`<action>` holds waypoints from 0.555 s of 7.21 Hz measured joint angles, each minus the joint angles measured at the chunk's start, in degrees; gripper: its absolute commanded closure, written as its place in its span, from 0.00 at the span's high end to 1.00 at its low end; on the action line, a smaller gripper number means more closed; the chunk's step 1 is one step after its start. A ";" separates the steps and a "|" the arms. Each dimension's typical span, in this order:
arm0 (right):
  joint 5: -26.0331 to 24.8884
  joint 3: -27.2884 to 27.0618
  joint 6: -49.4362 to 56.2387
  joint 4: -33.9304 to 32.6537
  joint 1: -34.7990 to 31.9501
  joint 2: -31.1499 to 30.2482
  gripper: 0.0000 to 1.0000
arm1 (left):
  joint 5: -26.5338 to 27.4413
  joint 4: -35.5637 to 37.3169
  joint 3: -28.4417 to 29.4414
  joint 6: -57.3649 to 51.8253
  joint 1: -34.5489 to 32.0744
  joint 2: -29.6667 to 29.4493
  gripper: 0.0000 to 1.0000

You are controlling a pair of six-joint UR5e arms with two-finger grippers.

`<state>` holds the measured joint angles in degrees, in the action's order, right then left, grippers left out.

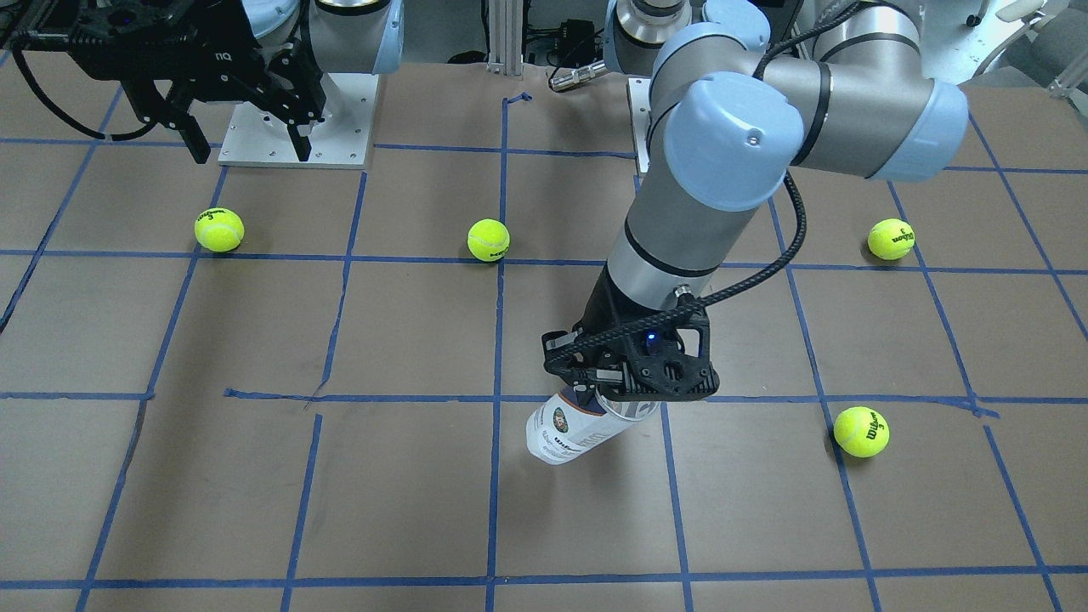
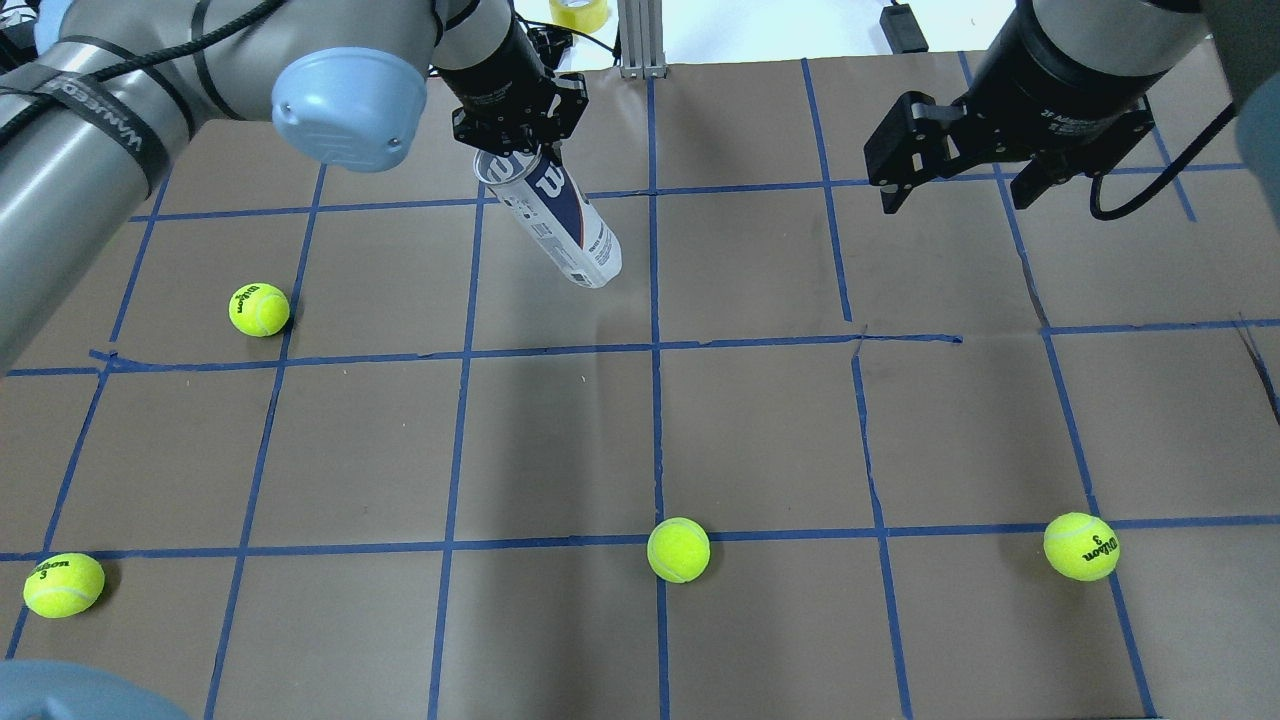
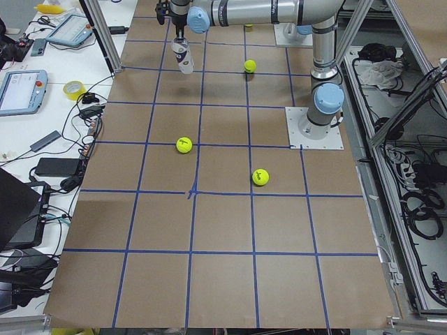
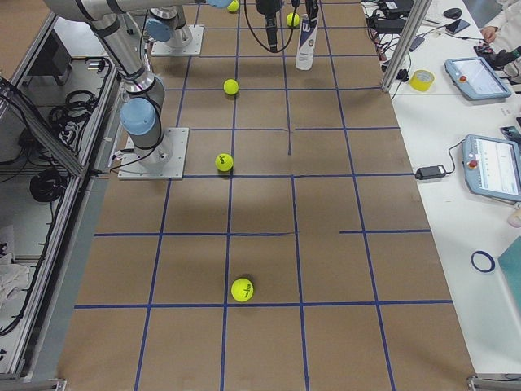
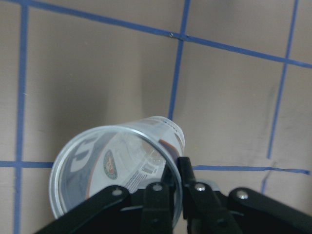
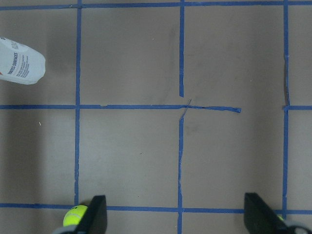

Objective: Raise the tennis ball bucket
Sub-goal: 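Lift the can's end with the left gripper, tilting it upright, then set the can upright on the table with the left gripper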

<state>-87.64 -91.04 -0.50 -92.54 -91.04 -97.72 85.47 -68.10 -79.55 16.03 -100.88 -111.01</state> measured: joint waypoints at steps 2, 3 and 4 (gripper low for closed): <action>0.03 0.01 -0.04 -0.39 0.03 0.06 1.00 | 8.99 3.88 0.23 -2.73 -3.57 -2.63 0.10; 0.17 0.00 -0.12 -0.48 0.01 0.02 1.00 | 12.24 6.05 0.16 -3.23 -4.94 -3.95 0.11; 0.27 -0.01 -0.23 -0.52 -0.03 -0.06 1.00 | 14.01 7.10 0.10 -3.59 -5.83 -4.92 0.18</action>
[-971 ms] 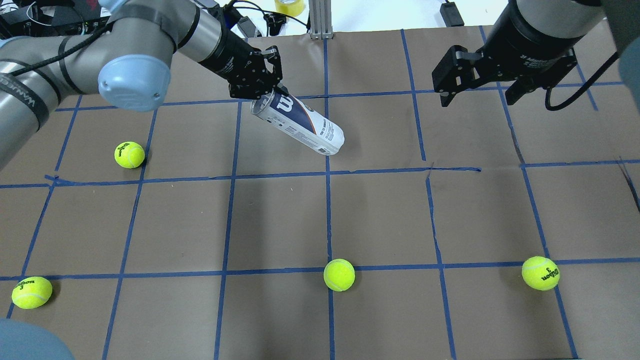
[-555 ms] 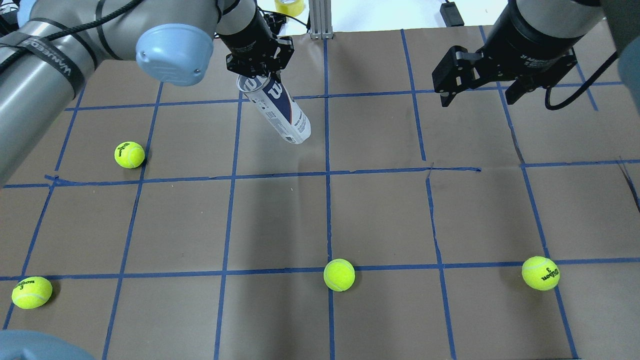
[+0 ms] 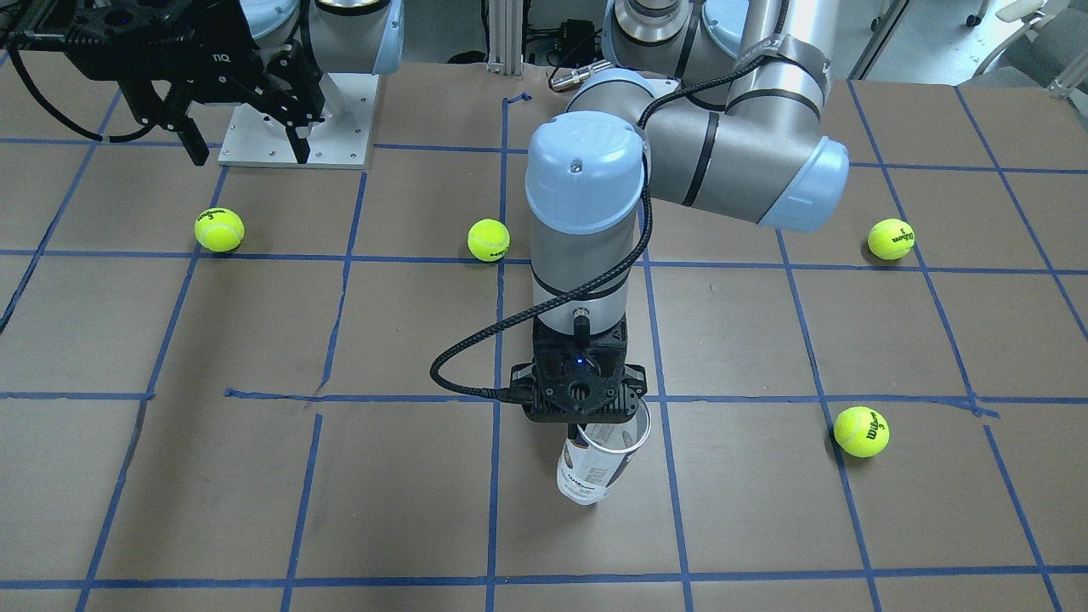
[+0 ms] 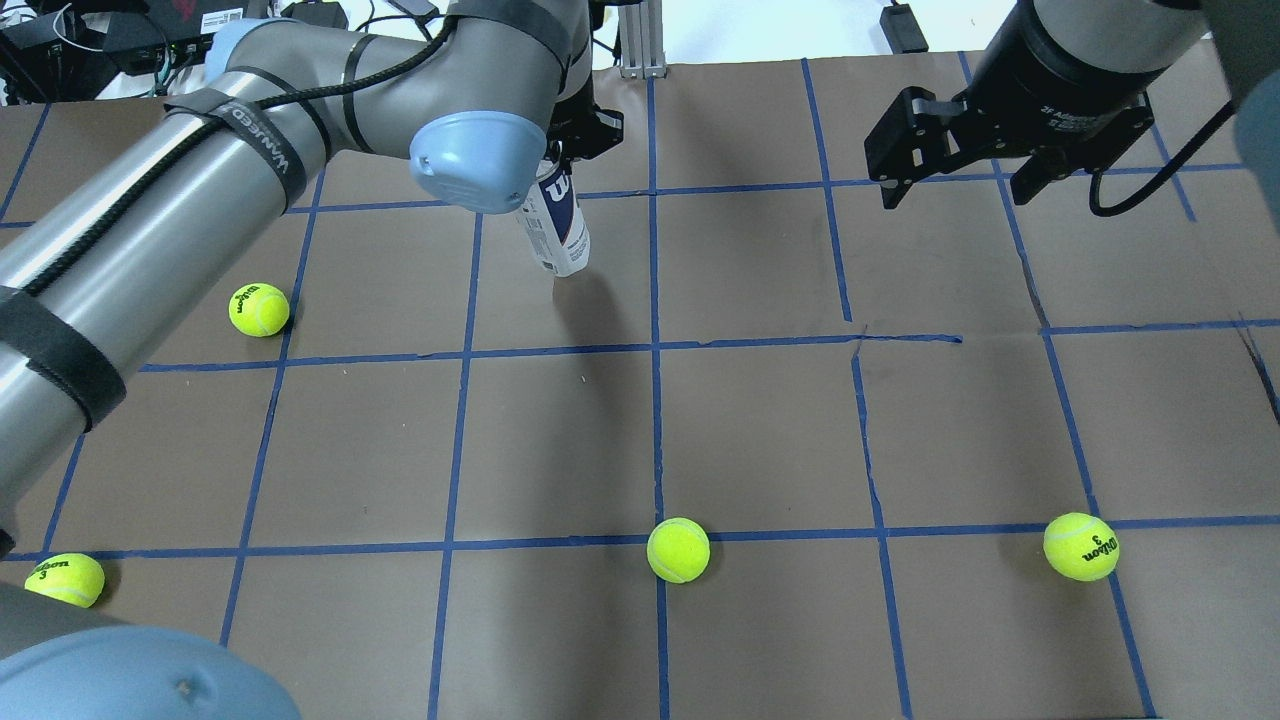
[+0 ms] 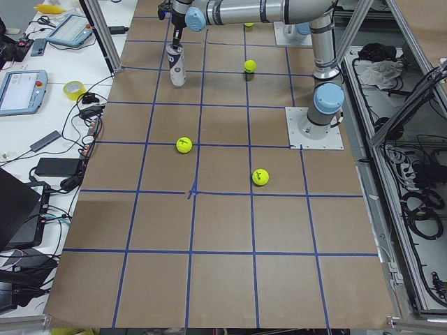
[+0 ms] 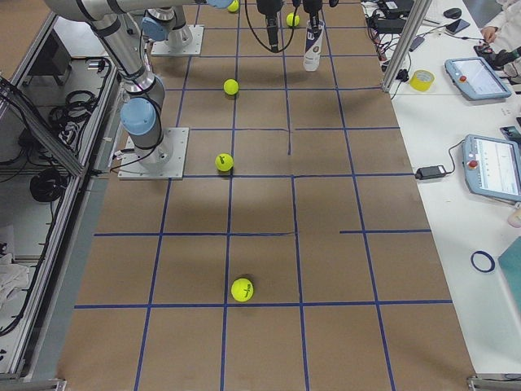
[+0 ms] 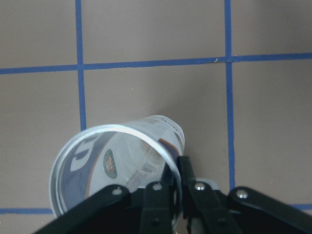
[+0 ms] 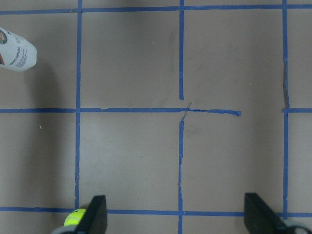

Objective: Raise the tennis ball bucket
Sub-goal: 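Set the can upright on the table with the left gripper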

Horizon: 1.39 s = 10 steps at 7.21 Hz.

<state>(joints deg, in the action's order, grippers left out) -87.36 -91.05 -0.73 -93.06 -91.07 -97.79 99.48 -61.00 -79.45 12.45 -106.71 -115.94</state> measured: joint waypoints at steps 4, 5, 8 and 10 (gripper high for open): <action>0.13 -0.09 -0.06 0.06 -0.06 -0.04 1.00 | 0.75 0.61 -0.42 -0.05 -0.65 -1.06 0.53; 0.12 -0.09 -0.04 0.05 -0.07 0.01 1.00 | 0.31 0.64 -0.42 0.06 -0.68 -1.08 0.58; 0.10 -0.09 0.10 -0.02 -0.07 0.15 1.00 | -0.70 0.70 -0.25 -0.64 -0.69 -0.14 0.52; 0.10 -0.09 0.10 -0.02 -0.07 0.17 1.00 | -0.49 0.70 -0.53 -2.03 -0.69 0.07 0.49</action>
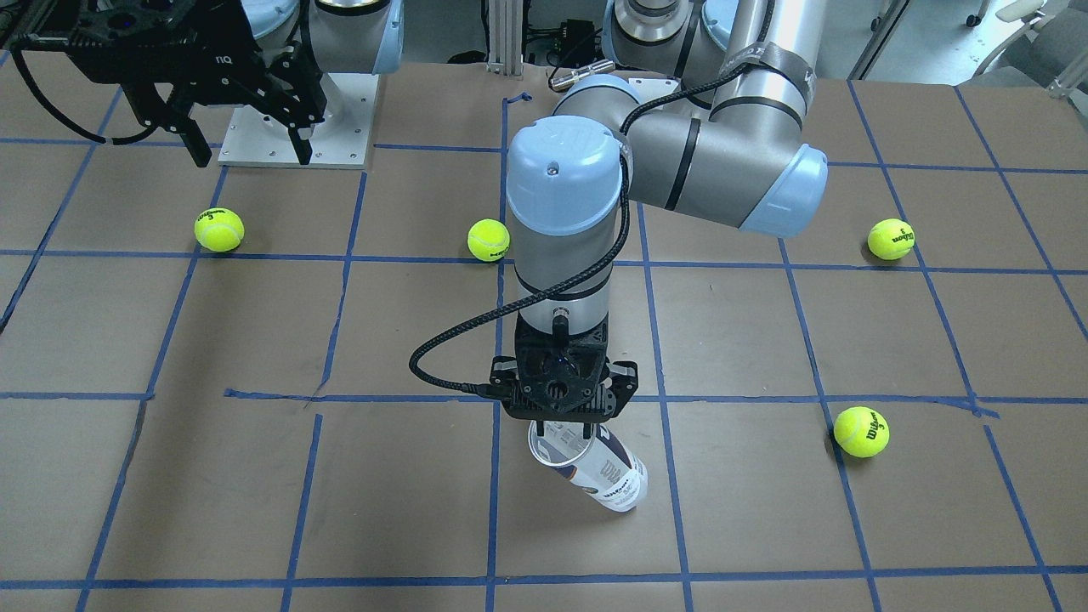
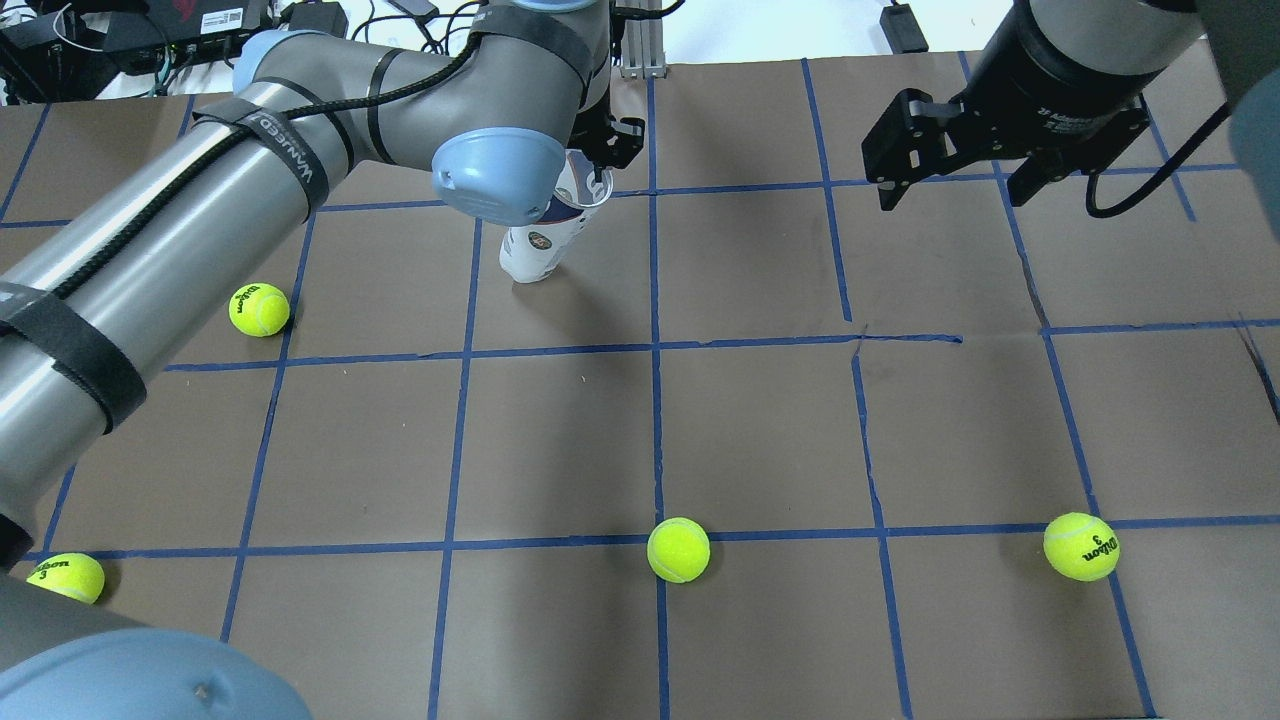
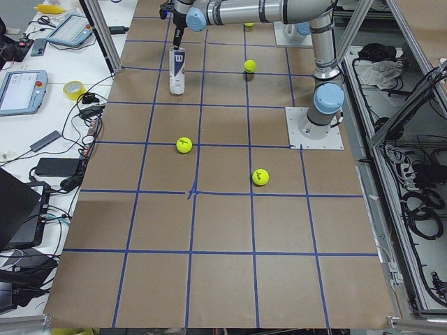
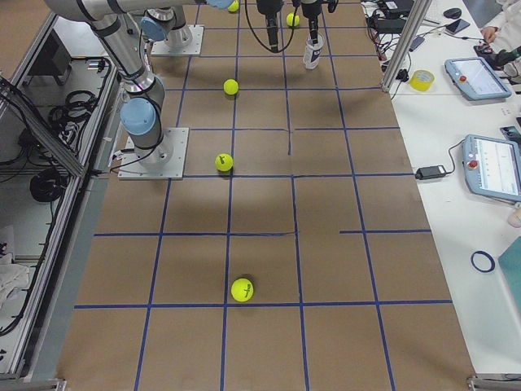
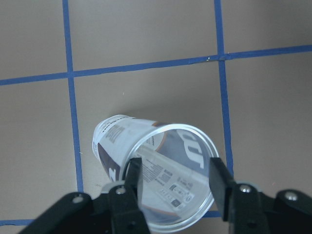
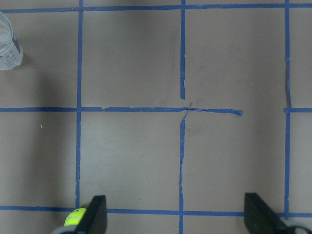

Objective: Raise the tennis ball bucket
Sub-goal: 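Set the can upright on the table with the left gripper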

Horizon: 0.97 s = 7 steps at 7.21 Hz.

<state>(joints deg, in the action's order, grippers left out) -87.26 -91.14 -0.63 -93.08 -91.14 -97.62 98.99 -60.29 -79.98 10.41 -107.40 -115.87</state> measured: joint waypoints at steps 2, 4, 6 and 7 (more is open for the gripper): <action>0.06 0.00 -0.06 0.00 0.00 0.01 1.00 | 0.32 -0.05 -0.24 -2.11 0.09 0.37 0.48; 0.07 0.00 -0.01 0.00 0.00 0.04 1.00 | 0.42 -0.03 -0.39 -4.10 0.82 0.55 0.47; 0.07 0.05 -0.04 0.00 0.00 0.06 1.00 | 0.41 0.02 -0.77 -6.92 2.24 0.70 0.49; 0.07 0.08 -0.08 0.00 0.00 0.06 1.00 | 0.41 0.28 -0.90 -7.54 2.63 0.72 0.51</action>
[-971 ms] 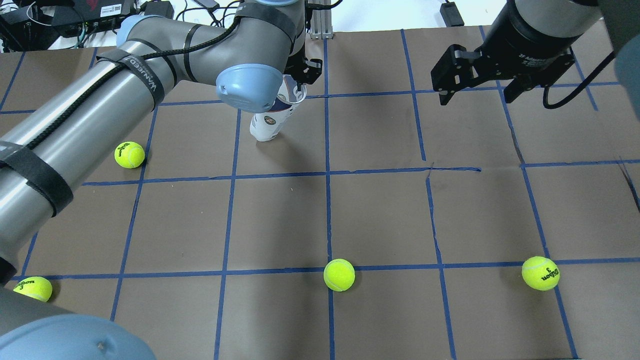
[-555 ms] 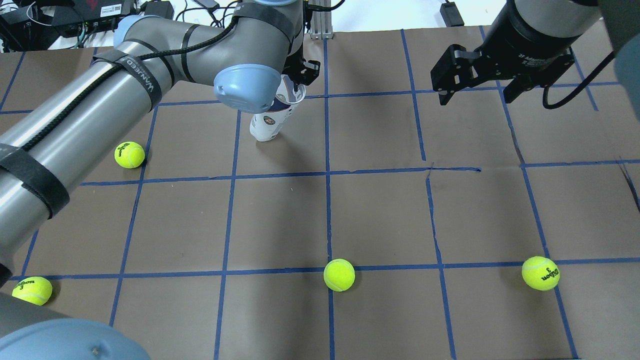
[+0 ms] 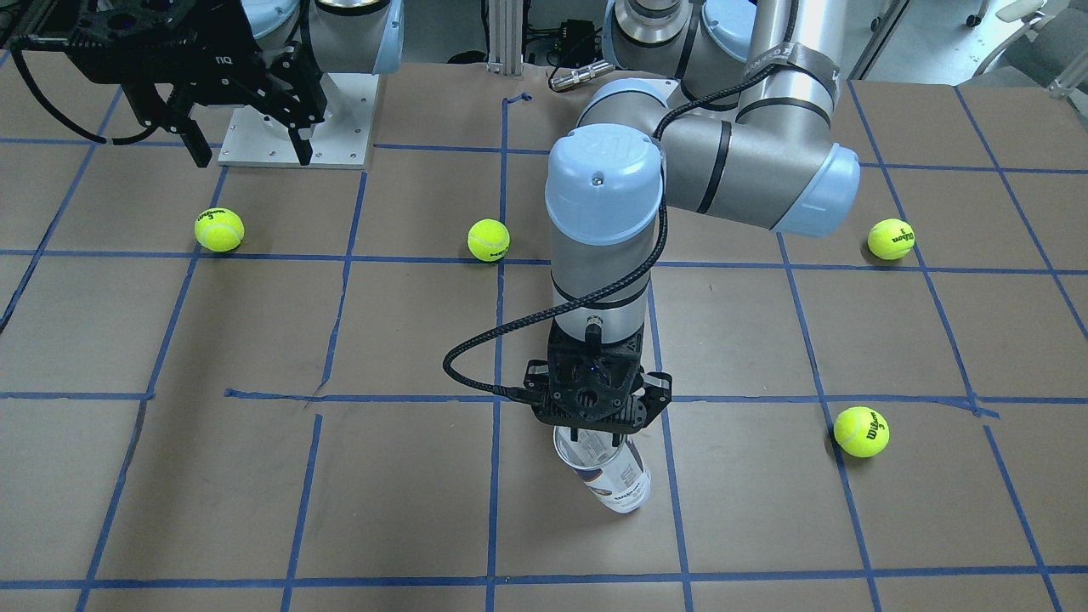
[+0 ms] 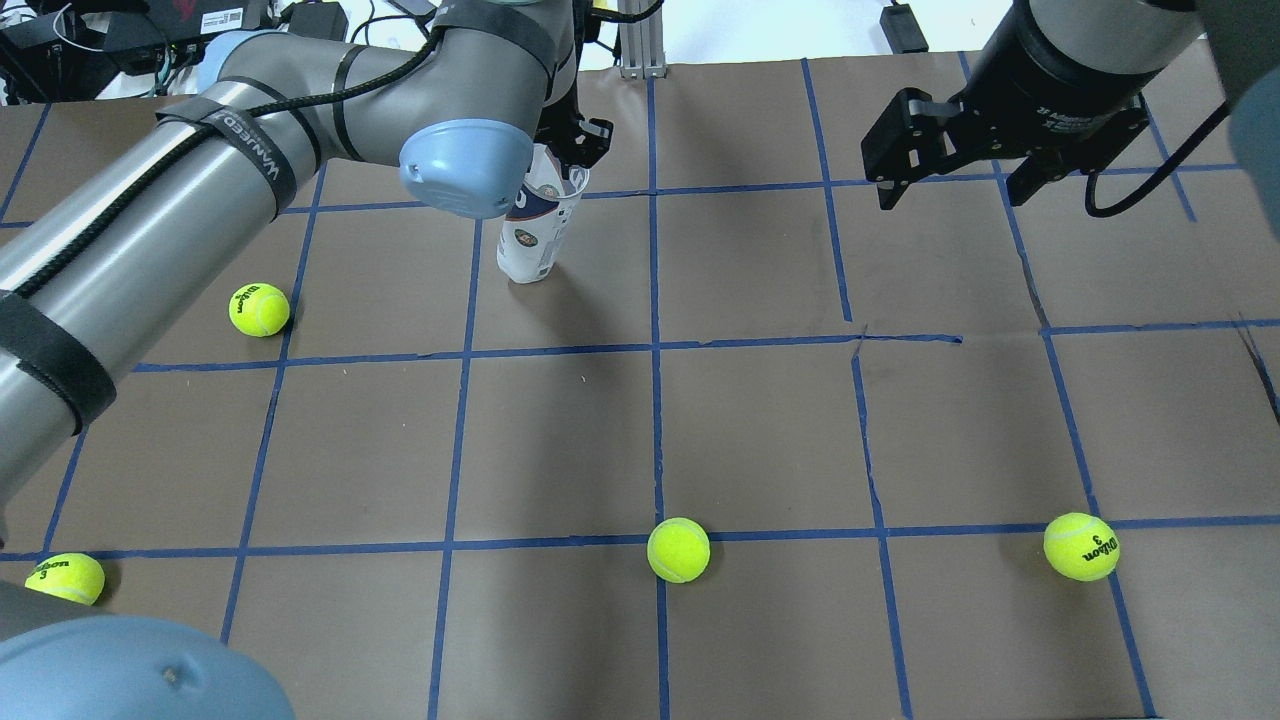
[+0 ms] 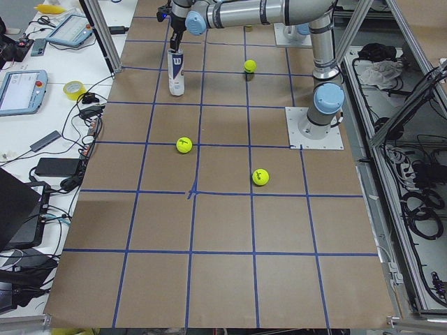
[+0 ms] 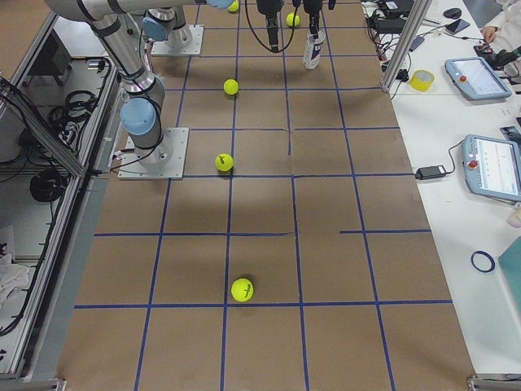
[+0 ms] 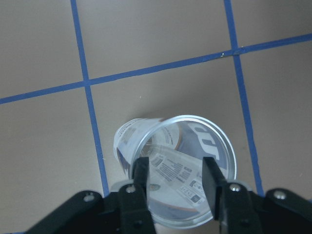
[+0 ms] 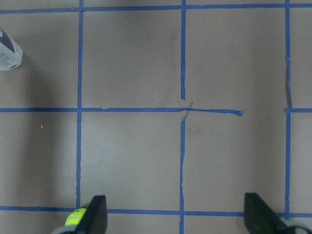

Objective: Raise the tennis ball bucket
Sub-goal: 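Set the can upright on the table with the left gripper, then open the left gripper and raise it above the standing can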

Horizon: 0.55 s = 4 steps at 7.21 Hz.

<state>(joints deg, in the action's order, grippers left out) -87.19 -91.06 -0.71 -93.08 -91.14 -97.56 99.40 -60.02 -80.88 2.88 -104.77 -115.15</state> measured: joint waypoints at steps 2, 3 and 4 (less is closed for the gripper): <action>0.02 0.01 -0.06 0.00 0.00 0.00 1.00 | -0.11 1.50 0.05 -0.94 1.63 0.21 0.55; 0.05 0.01 -0.07 0.00 0.00 0.00 1.00 | -0.24 2.77 0.02 -1.40 2.57 0.48 0.63; 0.08 0.01 -0.07 0.00 0.00 0.00 1.00 | -0.35 3.40 0.02 -1.60 3.02 0.88 0.66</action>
<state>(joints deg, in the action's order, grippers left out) -87.11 -91.05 -0.79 -93.08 -91.14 -97.56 99.05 -56.61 -80.86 1.28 -101.76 -114.27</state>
